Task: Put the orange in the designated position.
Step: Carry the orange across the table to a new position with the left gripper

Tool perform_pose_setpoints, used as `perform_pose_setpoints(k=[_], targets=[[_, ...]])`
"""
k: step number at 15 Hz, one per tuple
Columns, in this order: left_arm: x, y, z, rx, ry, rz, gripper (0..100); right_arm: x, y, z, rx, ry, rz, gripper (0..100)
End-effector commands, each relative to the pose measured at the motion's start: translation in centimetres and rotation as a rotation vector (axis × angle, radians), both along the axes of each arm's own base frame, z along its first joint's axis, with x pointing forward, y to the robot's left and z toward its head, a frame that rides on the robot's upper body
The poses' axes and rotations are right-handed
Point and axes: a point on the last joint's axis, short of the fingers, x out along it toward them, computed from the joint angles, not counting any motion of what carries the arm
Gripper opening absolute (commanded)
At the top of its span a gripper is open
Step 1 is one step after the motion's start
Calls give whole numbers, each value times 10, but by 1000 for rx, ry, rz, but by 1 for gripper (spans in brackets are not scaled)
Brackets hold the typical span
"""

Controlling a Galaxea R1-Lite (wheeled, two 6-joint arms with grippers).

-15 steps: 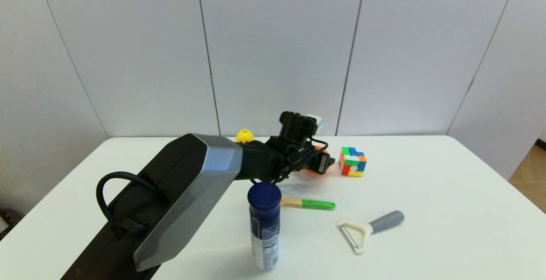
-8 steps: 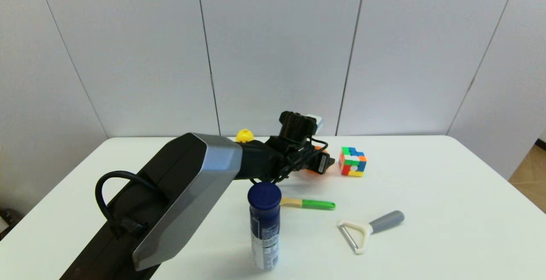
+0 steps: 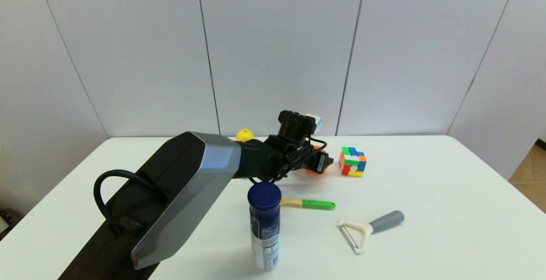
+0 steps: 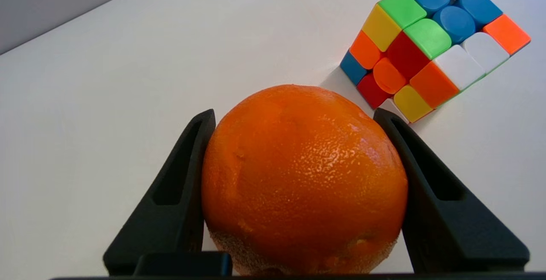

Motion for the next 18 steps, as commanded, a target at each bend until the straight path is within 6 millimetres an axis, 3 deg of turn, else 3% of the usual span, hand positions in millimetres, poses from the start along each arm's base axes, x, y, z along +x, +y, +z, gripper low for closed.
perform_pose_setpoints(k=[1, 9, 18], targets=[[-1, -1, 3, 0, -13, 0, 0, 0, 0, 0, 0, 1, 0, 100], [-3, 2, 17, -12, -15, -1, 0, 0, 0, 0, 0, 1, 0, 100], [-4, 2, 19, -14, -19, 0, 0, 0, 0, 0, 0, 3, 0, 100]])
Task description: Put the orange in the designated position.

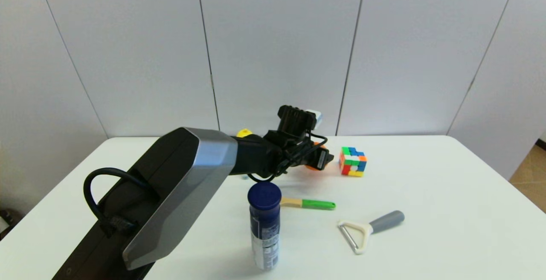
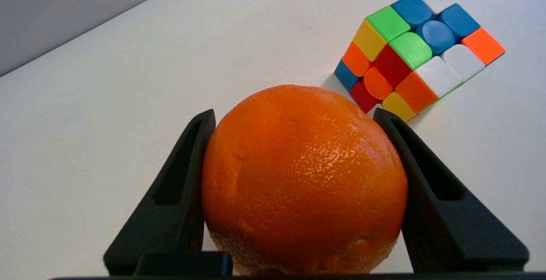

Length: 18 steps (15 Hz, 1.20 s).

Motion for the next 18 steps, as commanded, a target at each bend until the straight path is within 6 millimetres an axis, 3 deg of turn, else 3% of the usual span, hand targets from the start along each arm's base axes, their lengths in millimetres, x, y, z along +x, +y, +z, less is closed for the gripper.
perform_pose_setpoints(k=[1, 2, 3, 12, 18], targets=[[0, 0, 2, -3, -3, 1, 0, 0, 0, 0, 0, 1, 0, 100], [0, 0, 2, -3, -3, 1, 0, 0, 0, 0, 0, 1, 0, 100], [0, 0, 2, -4, -2, 3, 100, 0, 0, 0, 0, 1, 0, 100], [-1, 2, -2, 19, 21, 4, 100, 0, 0, 0, 0, 1, 0, 100], [-2, 10, 25, -14, -18, 16, 100, 0, 0, 0, 0, 1, 0, 100]])
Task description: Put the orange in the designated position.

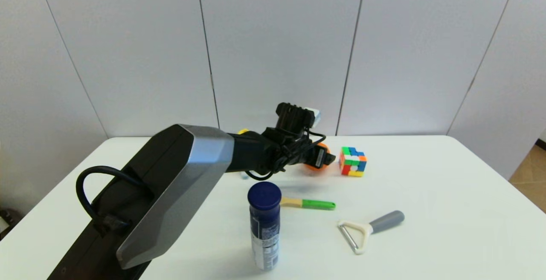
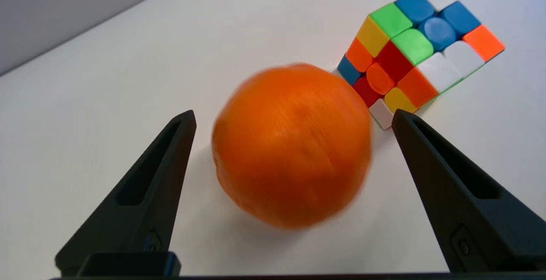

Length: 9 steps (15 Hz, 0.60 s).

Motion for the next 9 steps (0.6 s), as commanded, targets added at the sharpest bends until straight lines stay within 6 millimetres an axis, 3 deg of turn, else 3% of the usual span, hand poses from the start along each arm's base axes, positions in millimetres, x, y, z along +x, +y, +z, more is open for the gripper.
perform_pose_setpoints(k=[1, 6, 9], targets=[[-1, 9, 26, -30, -35, 12, 100, 0, 0, 0, 0, 3, 0, 100], [-12, 33, 73, -55, -70, 40, 100, 0, 0, 0, 0, 3, 0, 100], [-32, 55, 103, -60, -89, 68, 100, 0, 0, 0, 0, 1, 0, 100]])
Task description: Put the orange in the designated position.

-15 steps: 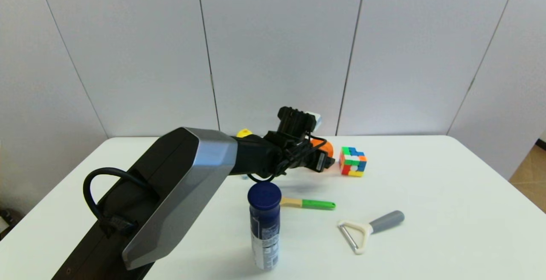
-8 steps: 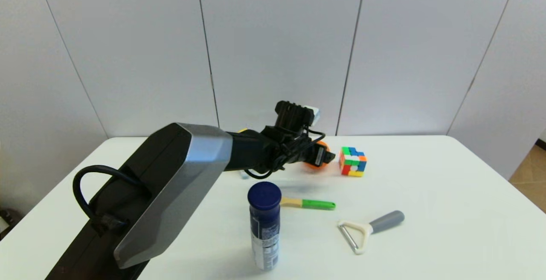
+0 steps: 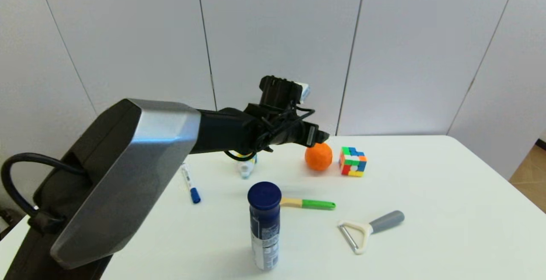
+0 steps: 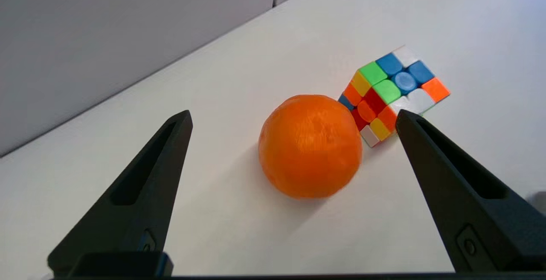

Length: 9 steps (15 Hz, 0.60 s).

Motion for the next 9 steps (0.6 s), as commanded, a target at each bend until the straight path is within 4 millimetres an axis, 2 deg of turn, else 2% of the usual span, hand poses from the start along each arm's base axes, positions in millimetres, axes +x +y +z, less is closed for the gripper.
perform_pose_setpoints(k=[1, 5, 8, 9], targets=[[-30, 36, 53, -26, -39, 34, 100, 0, 0, 0, 0, 2, 0, 100], [-81, 76, 93, -39, -55, 35, 100, 0, 0, 0, 0, 1, 0, 100], [-120, 110, 108, -39, -62, 40, 100, 0, 0, 0, 0, 1, 0, 100], [-137, 128, 112, -41, -66, 52, 100, 0, 0, 0, 0, 2, 0, 100]])
